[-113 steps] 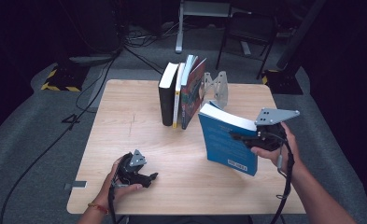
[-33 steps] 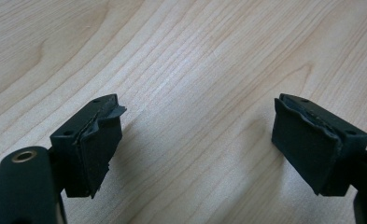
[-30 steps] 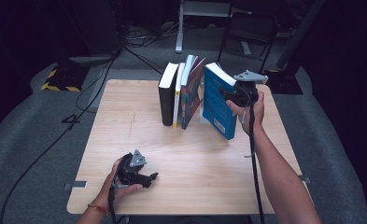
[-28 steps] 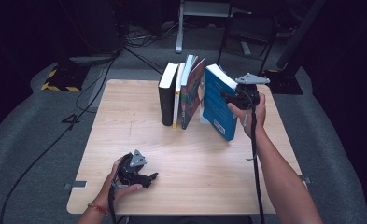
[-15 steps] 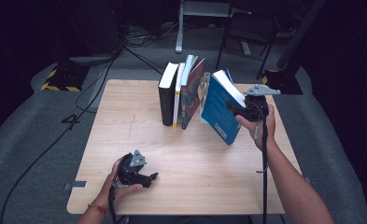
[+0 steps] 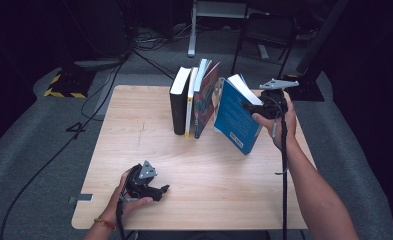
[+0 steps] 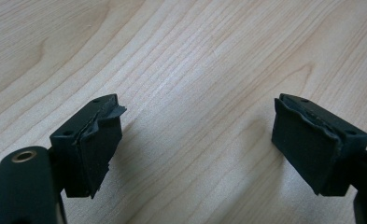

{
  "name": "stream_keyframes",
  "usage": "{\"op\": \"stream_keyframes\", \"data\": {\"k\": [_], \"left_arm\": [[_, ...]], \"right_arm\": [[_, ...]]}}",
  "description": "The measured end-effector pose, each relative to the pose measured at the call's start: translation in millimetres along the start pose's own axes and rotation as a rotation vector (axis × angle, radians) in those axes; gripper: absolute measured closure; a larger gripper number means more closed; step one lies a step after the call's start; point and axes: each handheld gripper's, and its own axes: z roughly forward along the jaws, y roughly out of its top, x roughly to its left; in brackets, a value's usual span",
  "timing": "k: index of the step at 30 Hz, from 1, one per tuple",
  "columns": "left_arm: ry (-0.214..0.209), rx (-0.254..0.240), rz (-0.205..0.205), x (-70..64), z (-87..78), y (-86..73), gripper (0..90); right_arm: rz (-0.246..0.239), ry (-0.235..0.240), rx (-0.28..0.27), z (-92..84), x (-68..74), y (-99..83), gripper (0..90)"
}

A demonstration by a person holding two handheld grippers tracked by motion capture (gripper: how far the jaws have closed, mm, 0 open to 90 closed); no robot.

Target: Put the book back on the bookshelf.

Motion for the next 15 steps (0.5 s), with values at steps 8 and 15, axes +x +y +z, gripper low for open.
{"op": "stream_keyframes", "data": {"k": [8, 15], "left_arm": [[-0.001, 0.001, 0.002, -0.1, -0.1, 0.0, 16.1], [-0.013, -0.001, 0.018, -1.9, -0.4, -0.5, 16.1]], "right_arm": [[0.023, -0.050, 0.030, 14.1, -2.8, 29.6, 60.3], [0.072, -0.094, 0.016, 31.4, -5.4, 52.7, 60.2]]}}
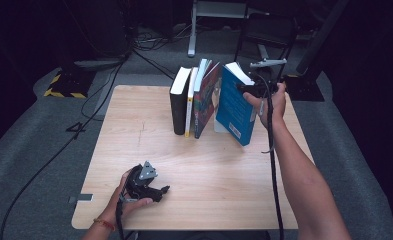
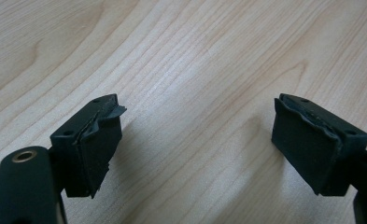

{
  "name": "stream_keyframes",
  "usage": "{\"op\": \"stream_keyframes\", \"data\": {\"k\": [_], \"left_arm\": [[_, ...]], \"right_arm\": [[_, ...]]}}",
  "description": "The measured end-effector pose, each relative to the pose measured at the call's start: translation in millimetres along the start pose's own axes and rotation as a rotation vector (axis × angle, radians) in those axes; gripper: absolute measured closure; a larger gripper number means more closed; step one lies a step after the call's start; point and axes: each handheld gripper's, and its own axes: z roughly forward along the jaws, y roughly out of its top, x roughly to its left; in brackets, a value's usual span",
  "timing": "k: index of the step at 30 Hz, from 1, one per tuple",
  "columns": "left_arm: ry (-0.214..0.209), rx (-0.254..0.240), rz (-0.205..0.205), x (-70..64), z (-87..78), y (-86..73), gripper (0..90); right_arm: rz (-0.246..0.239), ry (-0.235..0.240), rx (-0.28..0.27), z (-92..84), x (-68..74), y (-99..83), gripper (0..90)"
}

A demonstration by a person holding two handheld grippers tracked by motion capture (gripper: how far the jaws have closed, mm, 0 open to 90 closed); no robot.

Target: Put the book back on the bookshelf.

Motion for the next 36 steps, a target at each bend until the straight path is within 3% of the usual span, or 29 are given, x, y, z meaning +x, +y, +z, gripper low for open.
{"op": "stream_keyframes", "data": {"k": [9, 12, 16, 28, 36], "left_arm": [[-0.016, 0.000, 0.015, -1.1, -0.1, -0.2, 16.1], [-0.017, 0.000, 0.018, -1.7, -0.3, -0.4, 16.1], [-0.021, 0.002, 0.018, -2.3, -0.6, -0.7, 16.2], [-0.022, 0.002, 0.017, -2.5, -0.5, -0.7, 16.1], [-0.021, 0.002, 0.018, -2.4, -0.5, -0.7, 16.1]], "right_arm": [[0.035, -0.057, -0.019, 21.9, -1.3, 22.4, 60.0], [0.055, -0.073, -0.036, 27.8, -2.3, 24.6, 59.9], [0.047, -0.079, -0.040, 33.6, -0.9, 23.6, 59.8], [0.052, -0.052, -0.082, 36.5, -4.7, 5.6, 59.3], [0.032, -0.012, -0.055, 31.1, -7.9, -1.2, 58.7]]}}
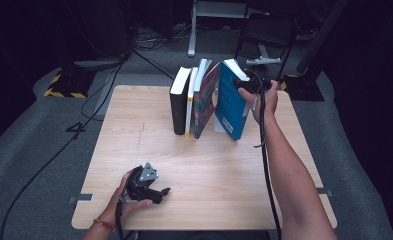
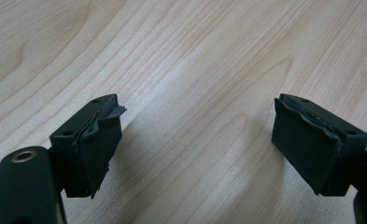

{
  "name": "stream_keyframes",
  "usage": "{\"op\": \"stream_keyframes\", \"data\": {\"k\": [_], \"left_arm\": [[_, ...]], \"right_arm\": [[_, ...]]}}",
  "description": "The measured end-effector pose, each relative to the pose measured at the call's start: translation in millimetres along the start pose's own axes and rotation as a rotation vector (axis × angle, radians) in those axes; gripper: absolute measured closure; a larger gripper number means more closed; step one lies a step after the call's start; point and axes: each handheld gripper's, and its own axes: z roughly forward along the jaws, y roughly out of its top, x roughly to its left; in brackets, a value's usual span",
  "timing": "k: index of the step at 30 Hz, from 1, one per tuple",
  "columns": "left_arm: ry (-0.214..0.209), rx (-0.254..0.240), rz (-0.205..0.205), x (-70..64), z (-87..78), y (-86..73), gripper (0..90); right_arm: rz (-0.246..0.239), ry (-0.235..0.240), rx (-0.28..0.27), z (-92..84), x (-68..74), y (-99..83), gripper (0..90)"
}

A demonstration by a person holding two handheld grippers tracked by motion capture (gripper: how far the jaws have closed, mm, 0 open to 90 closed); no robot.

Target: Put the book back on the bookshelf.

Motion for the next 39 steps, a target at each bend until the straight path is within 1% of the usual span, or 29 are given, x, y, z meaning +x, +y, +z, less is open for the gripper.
{"op": "stream_keyframes", "data": {"k": [3, 8, 11, 13, 14, 16, 18, 21, 22, 24, 27, 30, 31, 33, 34, 36, 39], "left_arm": [[0.000, 0.000, 0.000, 0.0, 0.0, 0.0, 16.1], [-0.002, 0.000, 0.000, 0.1, 0.1, 0.1, 15.7], [-0.003, 0.000, -0.002, -0.1, 0.2, 0.0, 15.8], [0.000, 0.001, 0.001, -0.3, -0.1, 0.0, 16.1], [0.000, 0.000, 0.000, -0.4, -0.1, 0.0, 16.1], [-0.001, 0.000, 0.000, -0.3, -0.1, 0.0, 16.1], [0.000, -0.001, 0.000, -0.3, 0.0, -0.1, 16.1], [0.001, -0.001, 0.001, -0.5, -0.1, -0.2, 16.1], [0.001, -0.001, 0.001, -0.5, -0.1, -0.2, 16.1], [0.001, -0.002, 0.000, -0.6, 0.0, -0.2, 16.1], [-0.002, -0.001, 0.000, -0.4, 0.1, 0.0, 16.0], [-0.002, -0.001, -0.002, -0.5, 0.2, 0.0, 15.9], [-0.002, -0.001, -0.002, -0.5, 0.2, 0.0, 15.9], [-0.003, -0.001, -0.002, -0.4, 0.3, 0.0, 15.9], [-0.002, -0.001, 0.001, -0.2, 0.3, 0.1, 15.8], [-0.003, -0.002, 0.000, -0.3, 0.4, 0.1, 15.8], [-0.004, -0.002, -0.002, -0.4, 0.4, 0.1, 15.8]], "right_arm": [[-0.007, 0.005, 0.005, -0.9, 0.2, -0.8, 58.6], [-0.005, 0.020, 0.019, -5.0, -1.4, -5.3, 58.4], [-0.012, 0.019, 0.028, -6.9, -1.5, -6.7, 58.5], [-0.021, -0.013, 0.021, -10.3, 3.5, -9.2, 59.1], [-0.021, -0.013, 0.021, -10.3, 3.5, -9.2, 59.1], [-0.023, -0.050, 0.005, -12.3, 9.0, -12.6, 59.2], [0.004, -0.063, -0.004, -14.2, 11.1, -16.9, 59.3], [0.032, -0.070, -0.003, -17.1, 8.7, -20.8, 58.9], [0.032, -0.070, -0.003, -17.1, 8.7, -20.8, 58.9], [0.005, -0.058, 0.008, -19.9, 9.4, -22.4, 58.5], [0.003, -0.056, 0.014, -21.2, 10.5, -22.4, 58.1], [-0.011, -0.050, 0.021, -20.8, 10.7, -22.3, 56.8], [-0.004, -0.050, 0.025, -20.5, 10.6, -21.9, 55.8], [-0.010, -0.051, 0.041, -19.6, 10.1, -20.9, 52.6], [-0.020, -0.048, 0.057, -19.3, 9.4, -20.5, 50.1], [-0.018, -0.036, 0.075, -19.8, 7.0, -21.3, 46.4], [-0.024, -0.018, 0.085, -22.7, 4.7, -22.3, 45.6]]}}
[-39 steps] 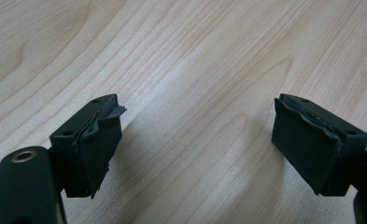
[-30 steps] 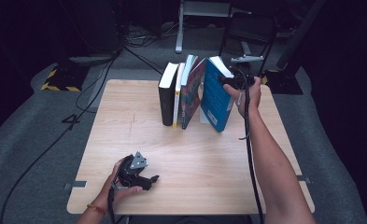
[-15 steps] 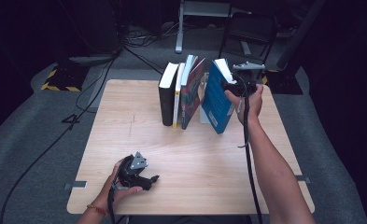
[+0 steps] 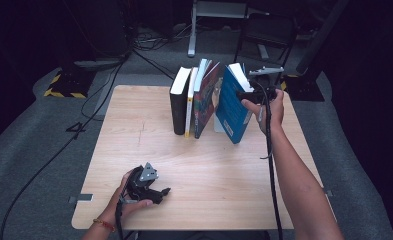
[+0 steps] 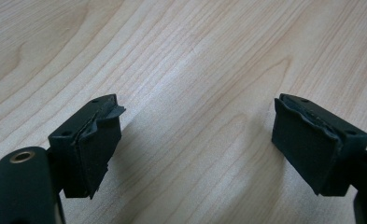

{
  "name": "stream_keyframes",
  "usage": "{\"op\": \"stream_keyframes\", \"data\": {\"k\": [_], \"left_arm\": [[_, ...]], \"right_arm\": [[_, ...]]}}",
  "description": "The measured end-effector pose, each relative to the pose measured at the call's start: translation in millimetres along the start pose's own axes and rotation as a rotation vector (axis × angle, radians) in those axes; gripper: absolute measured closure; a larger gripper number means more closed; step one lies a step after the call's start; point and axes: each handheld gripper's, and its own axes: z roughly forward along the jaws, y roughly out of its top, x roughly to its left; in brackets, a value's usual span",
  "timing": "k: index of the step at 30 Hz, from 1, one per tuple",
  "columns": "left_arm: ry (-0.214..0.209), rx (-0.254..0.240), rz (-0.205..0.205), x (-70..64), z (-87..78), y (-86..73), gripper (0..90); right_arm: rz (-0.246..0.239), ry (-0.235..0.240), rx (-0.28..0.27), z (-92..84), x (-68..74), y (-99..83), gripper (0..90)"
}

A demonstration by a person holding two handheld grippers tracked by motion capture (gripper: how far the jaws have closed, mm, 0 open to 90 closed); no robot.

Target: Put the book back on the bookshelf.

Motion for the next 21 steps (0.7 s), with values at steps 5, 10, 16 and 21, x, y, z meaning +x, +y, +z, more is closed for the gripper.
{"op": "stream_keyframes", "data": {"k": [5, 10, 16, 21], "left_arm": [[0.002, 0.001, 0.003, 0.1, -0.1, 0.1, 15.8], [0.000, 0.000, 0.000, -0.1, 0.0, 0.0, 15.8], [0.001, 0.000, 0.002, 0.1, -0.1, 0.0, 15.8], [0.003, 0.000, 0.001, -0.4, -0.1, -0.1, 16.1]], "right_arm": [[-0.013, 0.014, 0.007, -5.3, 0.1, -1.2, 45.2], [-0.025, 0.037, 0.019, -10.0, -2.4, -4.0, 44.2], [-0.051, 0.066, 0.020, -17.2, -5.6, -7.6, 42.9], [-0.062, 0.093, 0.018, -23.9, -7.8, -9.7, 41.3]]}}
